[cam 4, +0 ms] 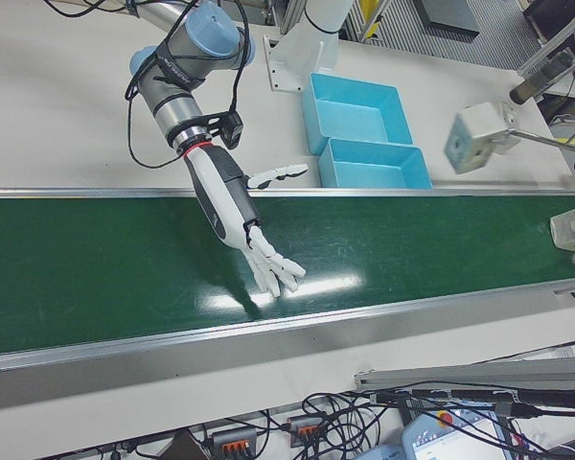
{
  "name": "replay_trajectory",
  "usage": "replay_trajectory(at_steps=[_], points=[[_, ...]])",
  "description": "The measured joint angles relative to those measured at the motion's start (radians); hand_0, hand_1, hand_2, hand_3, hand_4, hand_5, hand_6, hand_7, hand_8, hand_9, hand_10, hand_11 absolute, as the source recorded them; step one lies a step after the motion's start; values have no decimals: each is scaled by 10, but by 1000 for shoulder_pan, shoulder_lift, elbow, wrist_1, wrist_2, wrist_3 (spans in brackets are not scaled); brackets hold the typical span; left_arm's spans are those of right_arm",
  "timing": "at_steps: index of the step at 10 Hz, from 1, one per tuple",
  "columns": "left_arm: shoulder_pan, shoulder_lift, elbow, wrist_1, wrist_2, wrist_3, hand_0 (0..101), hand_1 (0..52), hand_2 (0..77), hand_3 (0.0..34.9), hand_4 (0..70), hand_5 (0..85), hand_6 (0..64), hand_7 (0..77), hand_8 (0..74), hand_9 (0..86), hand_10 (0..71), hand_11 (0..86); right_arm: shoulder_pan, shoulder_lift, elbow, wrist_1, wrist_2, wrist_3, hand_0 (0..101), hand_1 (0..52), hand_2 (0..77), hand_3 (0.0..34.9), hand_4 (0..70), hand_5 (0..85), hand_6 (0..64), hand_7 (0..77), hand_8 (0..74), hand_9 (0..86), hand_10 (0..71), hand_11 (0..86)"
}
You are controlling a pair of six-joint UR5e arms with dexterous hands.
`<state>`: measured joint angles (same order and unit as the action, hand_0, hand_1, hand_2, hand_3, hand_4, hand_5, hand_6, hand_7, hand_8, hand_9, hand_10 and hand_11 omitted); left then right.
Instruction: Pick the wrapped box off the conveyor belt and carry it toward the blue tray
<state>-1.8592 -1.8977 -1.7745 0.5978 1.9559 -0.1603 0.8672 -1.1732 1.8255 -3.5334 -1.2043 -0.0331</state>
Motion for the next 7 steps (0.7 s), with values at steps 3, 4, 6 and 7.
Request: replay_trajectory(at_steps=[3,4,6,7], points=[[0,0,0,0,0,0,0,0,11,0,0,11,5,5,5,0,5,5,1,0,0,32,-1,-3,477,147,87,0,49,131,5,0,5,33,0,11],[0,0,0,0,0,0,0,0,11,0,0,11,5,5,5,0,5,5,0,0,-1,55,-2,-7,471,147,98,0,60,142,22,5,5,33,0,11],[0,0,0,0,0,0,0,0,11,0,0,11,5,5,5,0,5,5,-4,1,-4,79,-2,-13,469,147,98,0,87,158,27,33,5,49,0,11],[0,0,0,0,0,0,0,0,11,0,0,11,5,5,5,0,5,5,-5,3,-5,82,-2,-14,469,147,98,0,87,158,27,33,5,49,0,11]])
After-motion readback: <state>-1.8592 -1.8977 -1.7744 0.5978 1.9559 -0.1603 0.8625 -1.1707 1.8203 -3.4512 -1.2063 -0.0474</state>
